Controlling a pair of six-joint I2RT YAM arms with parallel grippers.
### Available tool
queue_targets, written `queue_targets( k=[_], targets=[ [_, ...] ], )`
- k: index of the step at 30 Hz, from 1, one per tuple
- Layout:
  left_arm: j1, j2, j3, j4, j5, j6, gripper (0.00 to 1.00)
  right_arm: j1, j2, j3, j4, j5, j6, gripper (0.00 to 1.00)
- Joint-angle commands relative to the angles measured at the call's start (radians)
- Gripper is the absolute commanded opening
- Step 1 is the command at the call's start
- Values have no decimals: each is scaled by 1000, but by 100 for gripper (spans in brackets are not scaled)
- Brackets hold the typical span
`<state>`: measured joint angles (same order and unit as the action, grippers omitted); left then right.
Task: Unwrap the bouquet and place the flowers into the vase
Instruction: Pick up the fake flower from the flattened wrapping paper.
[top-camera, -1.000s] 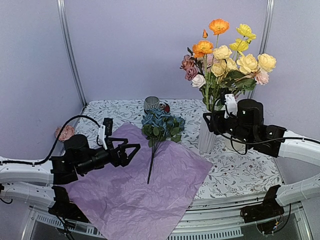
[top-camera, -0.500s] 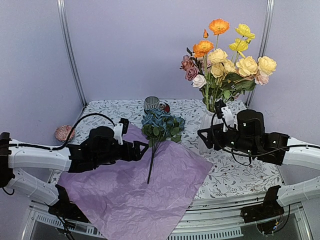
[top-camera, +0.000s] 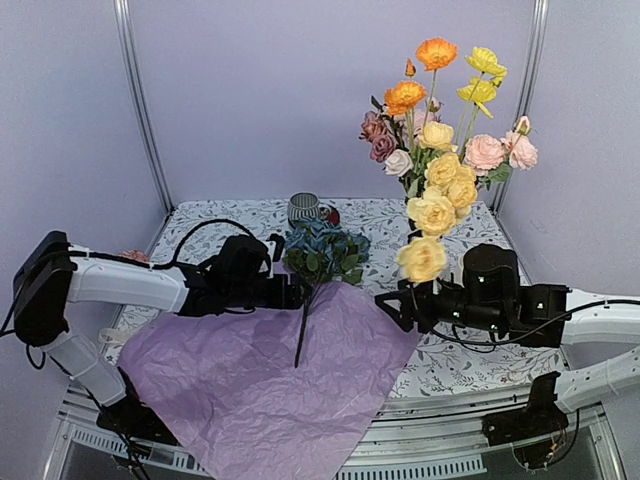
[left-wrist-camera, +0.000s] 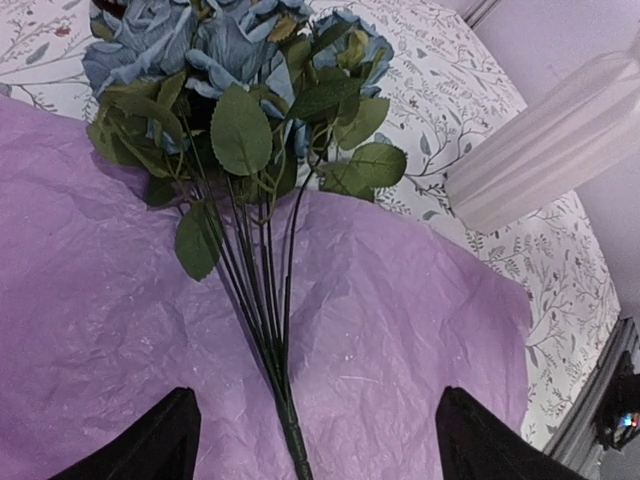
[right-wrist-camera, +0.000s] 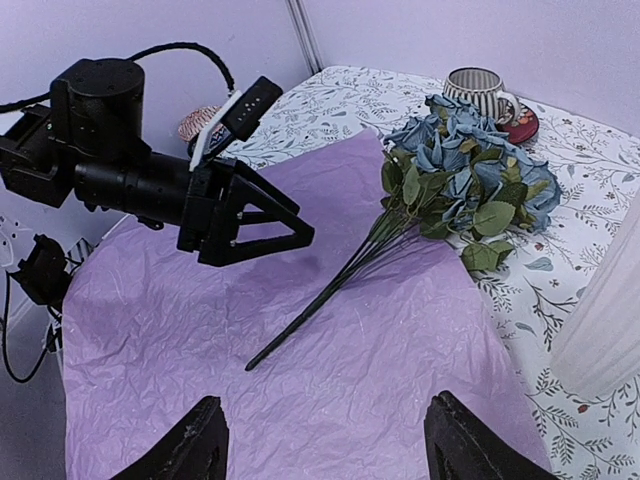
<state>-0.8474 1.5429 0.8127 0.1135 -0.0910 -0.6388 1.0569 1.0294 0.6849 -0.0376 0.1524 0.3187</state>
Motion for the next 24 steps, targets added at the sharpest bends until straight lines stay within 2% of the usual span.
queue_targets(
  k=[1, 6, 10, 24],
  targets=[
    [7, 69, 54, -69, 41, -3, 83, 11, 12, -28, 84, -40, -5, 69],
    [6, 118, 77, -88, 48, -12, 82, 10, 14, -48, 109, -44, -13, 69],
    [6, 154, 99, -105, 54, -16, 77, 10, 25, -56, 113, -47, -15, 69],
    [6, 331, 211, -198, 59, -34, 53, 11, 45, -135, 197, -109, 9, 69]
  ],
)
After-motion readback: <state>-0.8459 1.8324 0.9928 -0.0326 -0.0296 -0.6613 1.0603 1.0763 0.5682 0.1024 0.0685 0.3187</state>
